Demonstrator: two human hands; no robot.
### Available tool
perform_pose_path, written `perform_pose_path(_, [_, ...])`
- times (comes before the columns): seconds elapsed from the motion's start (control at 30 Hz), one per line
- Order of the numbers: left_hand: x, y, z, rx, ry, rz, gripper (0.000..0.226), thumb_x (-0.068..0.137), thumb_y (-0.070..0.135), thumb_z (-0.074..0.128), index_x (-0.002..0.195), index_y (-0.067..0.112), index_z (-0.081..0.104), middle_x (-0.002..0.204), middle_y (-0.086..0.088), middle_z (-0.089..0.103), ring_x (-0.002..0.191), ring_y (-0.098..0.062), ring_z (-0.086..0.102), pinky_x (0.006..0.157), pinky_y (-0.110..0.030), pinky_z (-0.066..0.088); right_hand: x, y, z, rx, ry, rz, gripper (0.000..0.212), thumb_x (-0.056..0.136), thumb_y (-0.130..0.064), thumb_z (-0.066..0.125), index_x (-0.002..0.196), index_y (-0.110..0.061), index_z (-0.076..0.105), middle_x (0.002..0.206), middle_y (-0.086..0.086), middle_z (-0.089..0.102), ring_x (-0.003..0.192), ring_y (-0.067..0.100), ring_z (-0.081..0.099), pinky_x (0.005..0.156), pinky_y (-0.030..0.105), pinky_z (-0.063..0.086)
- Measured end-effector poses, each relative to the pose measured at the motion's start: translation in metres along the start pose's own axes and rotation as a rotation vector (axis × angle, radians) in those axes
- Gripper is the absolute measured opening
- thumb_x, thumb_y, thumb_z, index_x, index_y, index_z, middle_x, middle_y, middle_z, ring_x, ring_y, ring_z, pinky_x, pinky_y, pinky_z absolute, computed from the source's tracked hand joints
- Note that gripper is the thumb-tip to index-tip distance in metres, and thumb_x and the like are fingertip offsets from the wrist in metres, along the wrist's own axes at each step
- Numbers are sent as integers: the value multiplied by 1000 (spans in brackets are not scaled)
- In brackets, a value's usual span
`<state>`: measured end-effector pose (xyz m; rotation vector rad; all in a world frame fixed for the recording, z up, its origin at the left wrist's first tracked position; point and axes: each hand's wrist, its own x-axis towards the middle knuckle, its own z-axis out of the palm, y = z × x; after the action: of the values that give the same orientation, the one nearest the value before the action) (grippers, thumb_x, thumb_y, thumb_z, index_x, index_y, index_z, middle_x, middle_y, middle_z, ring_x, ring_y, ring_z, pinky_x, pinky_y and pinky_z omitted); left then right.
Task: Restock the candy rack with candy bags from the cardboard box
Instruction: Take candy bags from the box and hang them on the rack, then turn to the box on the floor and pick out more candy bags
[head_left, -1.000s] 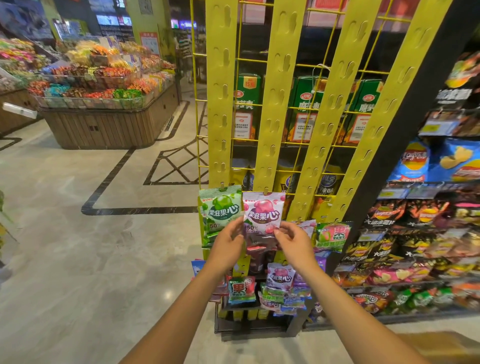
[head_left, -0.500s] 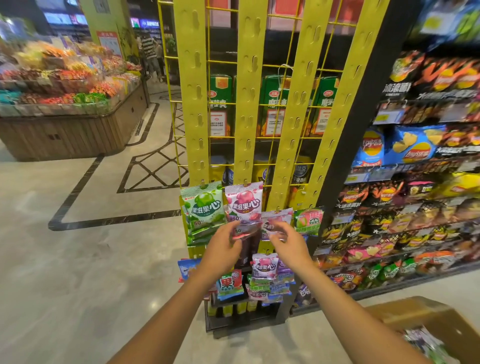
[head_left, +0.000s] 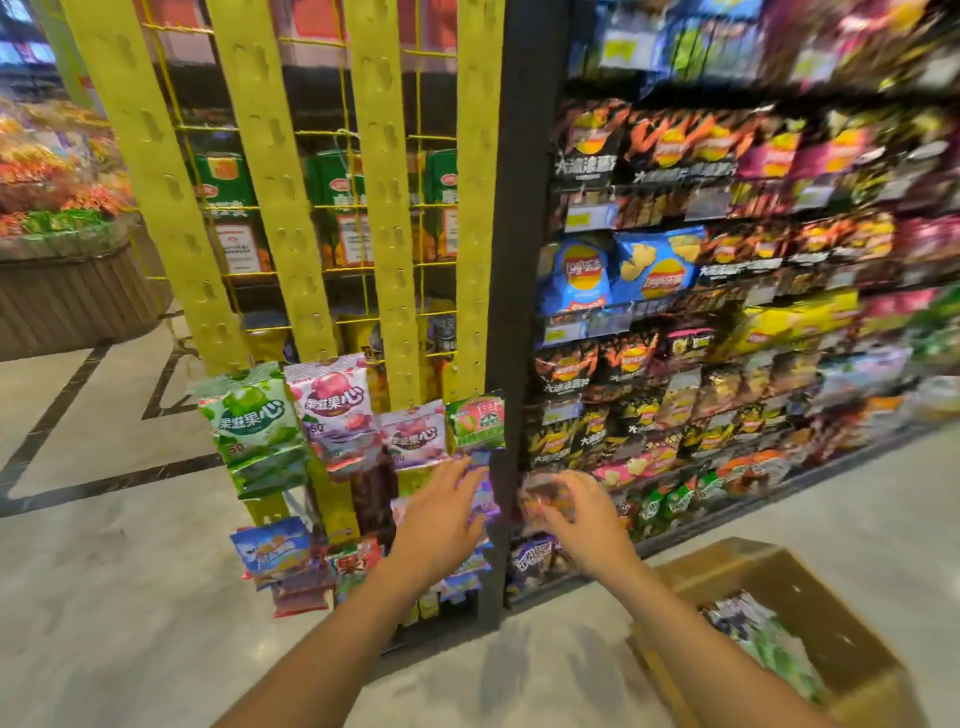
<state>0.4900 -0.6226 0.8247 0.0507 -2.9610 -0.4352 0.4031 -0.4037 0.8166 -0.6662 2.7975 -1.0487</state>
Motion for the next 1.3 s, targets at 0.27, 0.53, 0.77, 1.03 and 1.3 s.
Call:
perform_pose_path(0.27, [46, 126, 59, 111, -77, 133, 71, 103, 43, 51, 165, 32, 19, 174, -1, 10, 162, -28, 2, 128, -50, 15, -44, 112, -92, -171, 102, 75, 47, 98, -35, 61, 144, -32, 51, 155, -6, 41, 149, 18, 29, 120, 40, 32])
perform_pose_path(0.53, [105, 231, 113, 151, -128, 313, 70, 104, 50, 47, 165, 33, 16, 174, -3, 12, 162, -29, 2, 129, -53, 12, -81, 205, -170, -307, 182, 243, 56, 98, -41, 59, 151, -31, 43, 162, -3, 34, 151, 20, 26, 121, 44, 31])
perform_pose_path(0.77, [173, 303, 160, 132, -228, 461, 70, 105, 51, 47, 165, 31, 17, 175, -3, 5, 162, -29, -2, 130, -53, 5, -82, 276, -217, -322, 239, 376, 54, 97, -35, 59, 149, -29, 46, 159, 0, 38, 148, 21, 30, 121, 43, 32])
perform_pose_path(1.03, [278, 357, 219, 72, -397, 550, 74, 105, 50, 48, 166, 32, 10, 175, -4, 9, 161, -28, 5, 129, -51, 13, -29, 361, -257, -262, 251, 547, 55, 95, -37, 59, 148, -27, 48, 157, 0, 41, 146, 21, 34, 121, 45, 33])
perform_pose_path(1.3, [351, 398, 268, 61, -528, 609, 64, 106, 44, 48, 163, 28, 23, 173, -5, 16, 161, -28, 10, 129, -48, 16, 4, 441, -273, -182, 235, 696, 55, 91, -45, 57, 143, -28, 52, 145, -2, 51, 133, 22, 47, 113, 43, 43])
